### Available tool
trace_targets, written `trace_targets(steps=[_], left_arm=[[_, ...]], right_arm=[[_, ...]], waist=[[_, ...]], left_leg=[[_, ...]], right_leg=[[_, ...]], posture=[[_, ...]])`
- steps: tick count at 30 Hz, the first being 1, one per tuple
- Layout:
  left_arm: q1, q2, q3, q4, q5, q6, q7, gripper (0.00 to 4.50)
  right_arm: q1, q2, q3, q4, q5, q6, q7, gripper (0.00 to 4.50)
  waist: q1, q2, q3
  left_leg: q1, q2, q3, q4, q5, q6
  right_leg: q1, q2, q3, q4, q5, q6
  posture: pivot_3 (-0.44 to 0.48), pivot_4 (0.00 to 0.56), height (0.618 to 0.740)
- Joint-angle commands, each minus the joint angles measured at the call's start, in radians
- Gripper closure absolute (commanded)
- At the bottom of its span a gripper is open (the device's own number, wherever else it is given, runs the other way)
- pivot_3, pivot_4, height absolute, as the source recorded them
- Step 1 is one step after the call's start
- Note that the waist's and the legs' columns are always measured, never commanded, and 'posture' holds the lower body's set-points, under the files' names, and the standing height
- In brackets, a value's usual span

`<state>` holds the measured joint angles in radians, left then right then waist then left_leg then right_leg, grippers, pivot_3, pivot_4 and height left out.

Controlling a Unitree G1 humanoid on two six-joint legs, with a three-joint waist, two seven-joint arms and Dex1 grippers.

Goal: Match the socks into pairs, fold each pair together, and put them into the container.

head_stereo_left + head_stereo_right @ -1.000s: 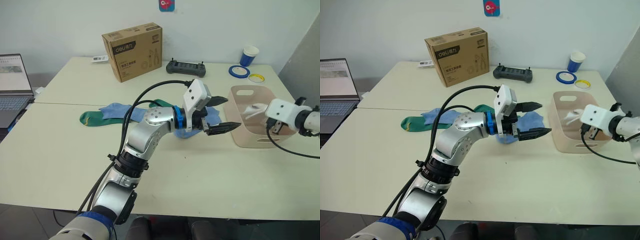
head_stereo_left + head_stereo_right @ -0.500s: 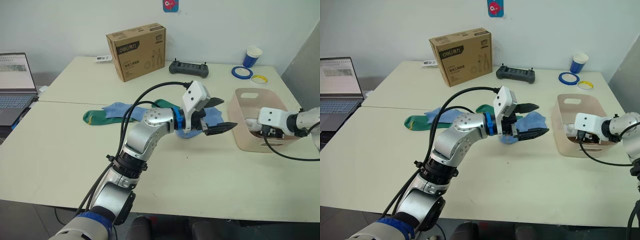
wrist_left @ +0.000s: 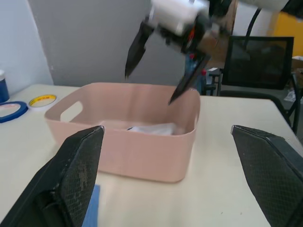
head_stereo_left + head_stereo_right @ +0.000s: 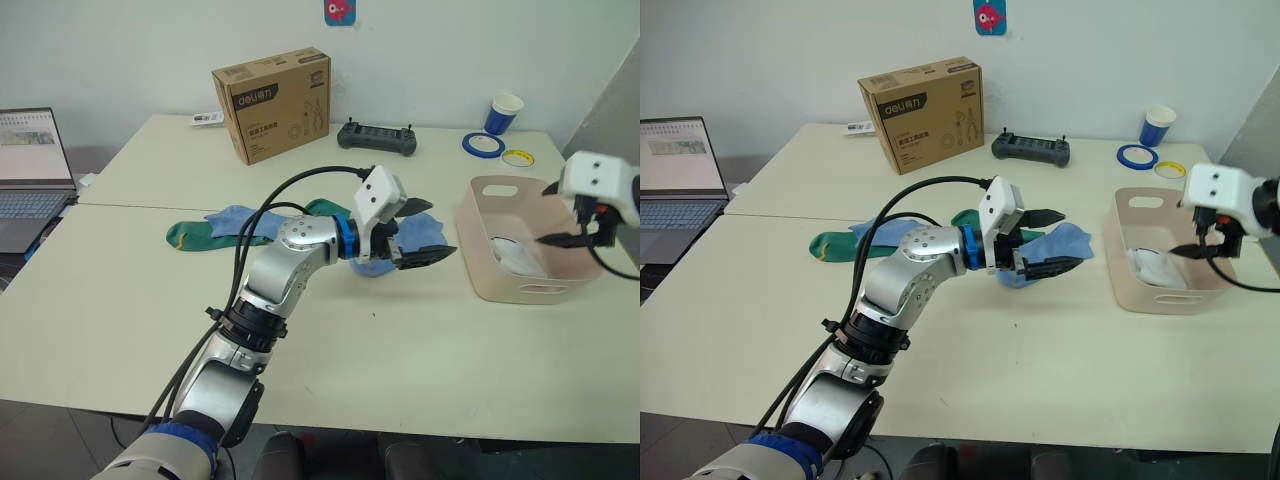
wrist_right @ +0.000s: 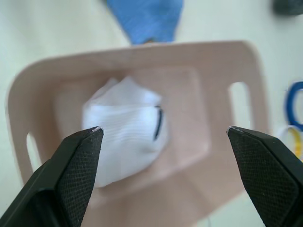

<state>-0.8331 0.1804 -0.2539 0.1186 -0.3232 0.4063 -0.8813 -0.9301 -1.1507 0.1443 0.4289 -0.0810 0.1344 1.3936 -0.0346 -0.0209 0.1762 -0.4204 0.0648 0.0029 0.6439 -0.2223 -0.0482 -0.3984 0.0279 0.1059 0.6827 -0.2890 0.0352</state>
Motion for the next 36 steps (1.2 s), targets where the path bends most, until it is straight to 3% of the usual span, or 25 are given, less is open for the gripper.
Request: trace_targets(steps=[1, 8, 11, 13, 21, 25, 30, 36], left_arm=[[-0.003, 0.036, 0.051, -0.004, 0.009, -0.048, -0.006, 0.0], [0.125, 0.151, 0.164, -0.011, 0.024, -0.084, 0.053, 0.0], [0.24, 0.174, 0.234, -0.027, 0.041, -0.145, 0.127, 0.0], [0.312, 0.168, 0.28, -0.037, 0.05, -0.192, 0.187, 0.0], [0.63, 0.155, 0.357, -0.095, 0.118, -0.339, 0.345, 0.0], [0.749, 0.149, 0.388, -0.157, 0.139, -0.33, 0.431, 0.0], [0.823, 0.141, 0.398, -0.227, 0.12, -0.33, 0.45, 0.0], [0.836, 0.149, 0.392, -0.245, 0.084, -0.316, 0.42, 0.0]], right_arm=[[-0.009, 0.021, -0.097, -0.096, 0.077, 0.106, -0.051, 0.02], [0.275, 0.365, -0.342, -0.648, 0.29, 0.483, -0.444, 0.02], [0.466, 0.609, -0.316, -0.88, 0.25, 0.541, -0.714, 0.02], [0.591, 0.709, -0.268, -0.954, 0.177, 0.515, -0.84, 0.02], [0.997, 0.884, -0.149, -0.922, -0.021, 0.253, -1.15, 0.02], [1.116, 0.939, -0.142, -0.945, 0.024, 0.204, -1.155, 0.02], [1.185, 0.954, -0.129, -0.941, 0.057, 0.15, -1.141, 0.02], [1.168, 0.947, -0.13, -0.906, 0.076, 0.118, -1.131, 0.02]], waist=[[0.0, 0.0, 0.0], [-0.006, 0.0, 0.0], [0.003, 0.0, -0.002], [0.006, 0.0, -0.002], [0.005, -0.001, -0.002], [0.002, -0.003, -0.003], [0.002, -0.004, -0.004], [0.002, -0.004, -0.004]], left_leg=[[0.0, 0.0, 0.0, 0.0, 0.0, 0.0], [0.004, 0.001, -0.005, 0.001, 0.0, 0.0], [0.003, 0.001, -0.005, 0.0, 0.0, 0.0], [0.003, 0.001, -0.006, 0.001, 0.0, -0.001], [0.005, -0.004, -0.001, 0.001, 0.001, -0.002], [0.006, -0.004, -0.001, 0.001, 0.001, -0.002], [0.006, -0.003, -0.001, 0.0, 0.001, -0.002], [0.006, -0.003, 0.0, 0.0, 0.001, -0.002]], right_leg=[[0.0, 0.0, 0.0, 0.0, 0.0, 0.0], [0.006, 0.0, -0.005, 0.004, 0.0, 0.0], [0.003, -0.001, -0.006, 0.007, -0.001, 0.0], [0.004, -0.001, -0.008, 0.009, -0.003, 0.001], [0.009, -0.01, -0.007, 0.004, -0.003, 0.004], [0.009, -0.01, -0.007, 0.004, -0.004, 0.007], [0.009, -0.01, -0.007, 0.004, -0.005, 0.005], [0.009, -0.01, -0.007, 0.003, -0.006, 0.004]], posture=[[0.0, 0.15, 0.74], [0.0, 0.15, 0.74], [0.0, 0.15, 0.74], [0.0, 0.15, 0.74], [0.0, 0.15, 0.74], [0.0, 0.15, 0.74], [0.0, 0.15, 0.74], [0.0, 0.15, 0.74]])
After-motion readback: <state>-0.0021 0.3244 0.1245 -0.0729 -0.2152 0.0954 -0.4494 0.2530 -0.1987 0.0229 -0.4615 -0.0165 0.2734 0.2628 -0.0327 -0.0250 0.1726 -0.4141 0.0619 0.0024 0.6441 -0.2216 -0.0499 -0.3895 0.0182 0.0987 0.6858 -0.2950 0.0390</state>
